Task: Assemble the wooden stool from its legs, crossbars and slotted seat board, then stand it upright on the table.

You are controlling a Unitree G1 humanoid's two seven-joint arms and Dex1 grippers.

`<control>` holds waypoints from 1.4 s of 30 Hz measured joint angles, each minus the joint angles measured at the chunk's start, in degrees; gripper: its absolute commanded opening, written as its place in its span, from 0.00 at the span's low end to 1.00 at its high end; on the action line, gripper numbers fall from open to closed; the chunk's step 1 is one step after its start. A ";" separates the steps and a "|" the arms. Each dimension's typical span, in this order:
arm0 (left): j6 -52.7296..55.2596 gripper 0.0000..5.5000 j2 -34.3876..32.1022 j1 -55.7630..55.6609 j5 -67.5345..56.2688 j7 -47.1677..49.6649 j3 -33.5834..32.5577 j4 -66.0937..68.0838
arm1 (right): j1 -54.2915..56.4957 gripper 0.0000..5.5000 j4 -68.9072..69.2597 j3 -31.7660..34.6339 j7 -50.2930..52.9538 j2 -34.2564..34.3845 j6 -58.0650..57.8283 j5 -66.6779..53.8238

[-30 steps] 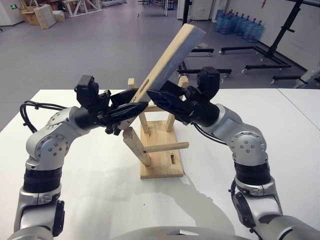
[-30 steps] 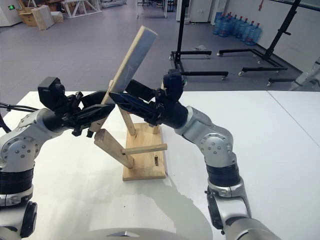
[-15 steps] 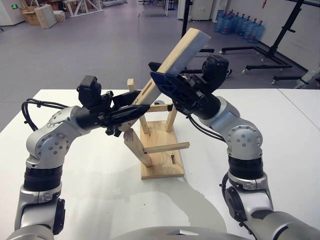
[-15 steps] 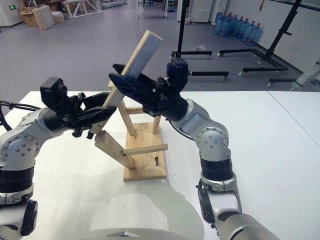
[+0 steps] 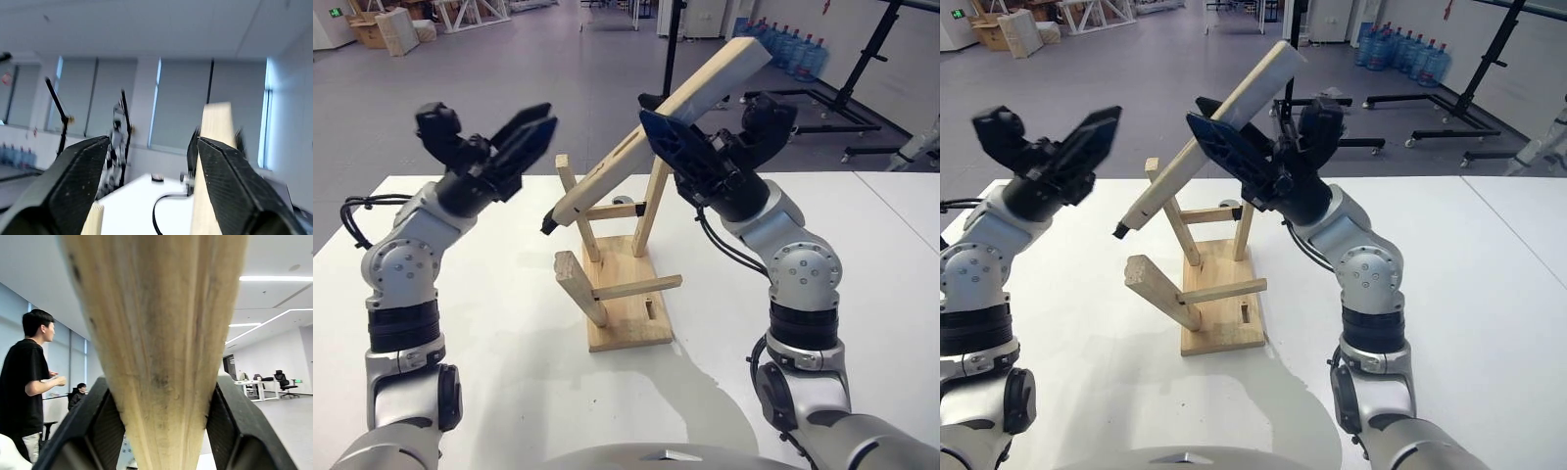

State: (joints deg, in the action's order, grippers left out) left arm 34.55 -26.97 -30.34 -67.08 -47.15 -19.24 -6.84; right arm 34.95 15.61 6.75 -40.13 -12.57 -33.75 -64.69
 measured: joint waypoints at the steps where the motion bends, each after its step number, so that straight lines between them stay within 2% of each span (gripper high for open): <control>1: 0.07 0.63 0.01 1.08 -0.57 0.61 -1.41 -0.66 | 0.26 0.37 -1.03 1.05 -0.85 -1.53 0.23 0.78; 6: 0.32 0.63 -0.08 13.17 -3.06 2.88 -7.53 -6.95 | -1.38 0.37 -9.25 6.99 -10.41 -14.95 0.69 6.30; 10: 0.39 0.63 -0.03 19.71 -6.28 4.31 -12.21 -8.42 | -11.23 0.37 -13.14 5.91 -23.16 -23.77 1.96 12.99; 14: 1.51 0.63 -0.97 19.80 -7.86 4.36 -12.94 -5.52 | -20.01 0.37 -13.22 3.30 -27.36 -22.57 5.33 17.10; 19: 2.34 0.63 -2.65 18.83 -7.39 4.20 -12.79 -0.39 | -26.52 0.37 -10.14 0.43 -24.15 -14.76 10.59 19.52; 22: 2.32 0.63 -3.08 18.49 -6.26 3.97 -12.85 1.50 | -29.52 0.37 -9.05 -0.47 -24.16 -13.53 11.75 19.70; 31: 1.67 0.63 -3.13 19.39 -4.05 2.82 -13.02 1.38 | -32.35 0.37 -5.79 -0.12 -26.26 -18.12 11.25 19.70; 39: 0.80 0.63 -2.77 21.34 -2.57 2.43 -13.42 0.88 | -32.12 0.37 -0.34 -2.68 -27.02 -20.38 12.30 22.46; 42: 0.57 0.63 -2.64 21.37 -2.33 2.27 -12.97 0.44 | -31.57 0.37 -1.45 -3.14 -28.98 -21.94 16.37 25.81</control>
State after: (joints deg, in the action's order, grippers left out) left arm 35.12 -29.62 -8.97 -69.41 -44.88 -32.22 -6.39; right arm 3.38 14.17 3.61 -69.11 -34.51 -17.38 -38.89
